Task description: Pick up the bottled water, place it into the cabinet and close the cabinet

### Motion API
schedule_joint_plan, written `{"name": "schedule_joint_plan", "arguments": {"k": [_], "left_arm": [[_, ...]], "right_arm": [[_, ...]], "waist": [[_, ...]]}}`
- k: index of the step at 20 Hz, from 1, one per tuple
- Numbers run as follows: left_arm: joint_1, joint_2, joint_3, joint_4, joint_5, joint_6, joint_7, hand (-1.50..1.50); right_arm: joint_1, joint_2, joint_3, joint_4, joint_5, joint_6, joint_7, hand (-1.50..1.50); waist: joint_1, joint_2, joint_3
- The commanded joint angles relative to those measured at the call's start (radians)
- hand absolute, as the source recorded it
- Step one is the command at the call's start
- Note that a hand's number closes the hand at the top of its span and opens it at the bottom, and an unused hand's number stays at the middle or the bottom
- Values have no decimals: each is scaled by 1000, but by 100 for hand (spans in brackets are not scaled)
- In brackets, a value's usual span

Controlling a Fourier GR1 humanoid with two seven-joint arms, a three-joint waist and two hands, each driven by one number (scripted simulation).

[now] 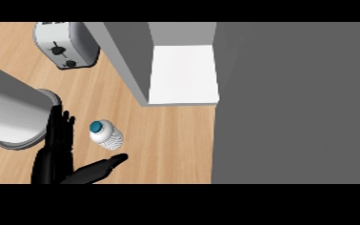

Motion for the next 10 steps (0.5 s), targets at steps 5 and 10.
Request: {"name": "schedule_joint_plan", "arguments": {"k": [5, 10], "left_arm": [[-63, -54, 79, 270, 95, -100, -155, -150], [-37, -44, 151, 391, 163, -194, -262, -150]], "right_arm": [[104, -22, -65, -177, -236, 10, 48, -150], [136, -29, -49, -207, -227, 35, 27, -150]], "waist": [[-8, 0, 1], [-3, -1, 0]]}}
